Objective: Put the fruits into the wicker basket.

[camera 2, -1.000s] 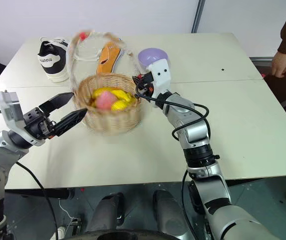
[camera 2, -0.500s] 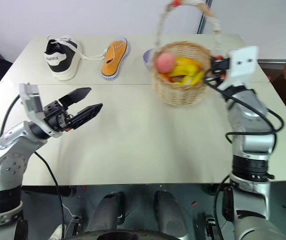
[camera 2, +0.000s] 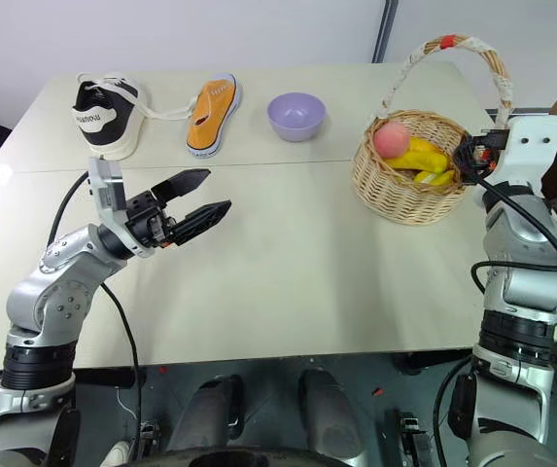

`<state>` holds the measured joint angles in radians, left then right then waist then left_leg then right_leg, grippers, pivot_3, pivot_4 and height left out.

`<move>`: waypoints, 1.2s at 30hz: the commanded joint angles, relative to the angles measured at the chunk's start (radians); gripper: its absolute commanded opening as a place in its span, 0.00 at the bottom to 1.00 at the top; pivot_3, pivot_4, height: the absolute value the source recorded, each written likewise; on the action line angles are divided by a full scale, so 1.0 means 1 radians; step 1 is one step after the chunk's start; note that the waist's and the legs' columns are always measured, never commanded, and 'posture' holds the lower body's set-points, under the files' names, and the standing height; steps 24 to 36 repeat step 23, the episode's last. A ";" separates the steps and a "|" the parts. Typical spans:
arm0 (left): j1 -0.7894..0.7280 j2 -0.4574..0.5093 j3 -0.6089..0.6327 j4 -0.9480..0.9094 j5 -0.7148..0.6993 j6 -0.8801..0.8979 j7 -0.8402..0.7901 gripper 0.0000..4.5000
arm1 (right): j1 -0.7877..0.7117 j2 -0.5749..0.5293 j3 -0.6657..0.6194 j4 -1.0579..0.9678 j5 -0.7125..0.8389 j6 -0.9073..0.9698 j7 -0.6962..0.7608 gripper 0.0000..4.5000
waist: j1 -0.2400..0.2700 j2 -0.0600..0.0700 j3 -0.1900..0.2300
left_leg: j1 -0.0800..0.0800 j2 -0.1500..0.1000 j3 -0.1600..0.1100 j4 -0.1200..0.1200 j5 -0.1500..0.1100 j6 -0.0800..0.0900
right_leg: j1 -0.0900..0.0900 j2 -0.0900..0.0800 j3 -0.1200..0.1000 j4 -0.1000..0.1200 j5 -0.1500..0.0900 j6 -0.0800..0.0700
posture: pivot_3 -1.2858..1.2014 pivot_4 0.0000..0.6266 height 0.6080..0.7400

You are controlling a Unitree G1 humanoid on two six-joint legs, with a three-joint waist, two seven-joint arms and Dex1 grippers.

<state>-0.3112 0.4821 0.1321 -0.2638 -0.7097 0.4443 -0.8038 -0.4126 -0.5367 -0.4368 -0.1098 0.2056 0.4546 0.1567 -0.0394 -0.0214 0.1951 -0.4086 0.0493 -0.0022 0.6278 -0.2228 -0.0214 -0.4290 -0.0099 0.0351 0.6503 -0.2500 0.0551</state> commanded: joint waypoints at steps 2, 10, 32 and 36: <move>0.014 0.049 0.053 0.073 0.106 -0.065 0.047 1.00 | 0.107 -0.033 -0.121 -0.126 0.091 -0.025 0.081 0.77 | 0.005 0.000 0.000 | 0.000 0.000 0.000 0.000 0.000 0.000 | 0.000 0.000 0.000 0.000 0.000 0.000 | 0.52 0.24 1.00; 0.140 0.113 0.149 0.168 0.211 -0.148 0.088 1.00 | 0.373 -0.055 -0.055 -0.287 0.284 -0.062 0.433 0.77 | -0.009 0.000 0.000 | 0.002 0.001 0.001 0.000 0.000 0.000 | 0.000 0.000 0.001 0.000 -0.003 -0.002 | 0.52 0.24 1.00; 0.390 0.086 0.283 0.028 0.230 -0.154 0.217 1.00 | 0.277 0.002 0.263 -0.071 0.216 -0.225 0.621 0.77 | 0.008 -0.001 0.000 | 0.000 -0.001 0.004 0.001 0.000 0.000 | 0.001 -0.005 0.002 -0.003 -0.002 -0.005 | 0.52 0.24 1.00; 0.390 0.086 0.283 0.028 0.230 -0.154 0.217 1.00 | 0.277 0.002 0.263 -0.071 0.216 -0.225 0.621 0.77 | 0.008 -0.001 0.000 | 0.000 -0.001 0.004 0.001 0.000 0.000 | 0.001 -0.005 0.002 -0.003 -0.002 -0.005 | 0.52 0.24 1.00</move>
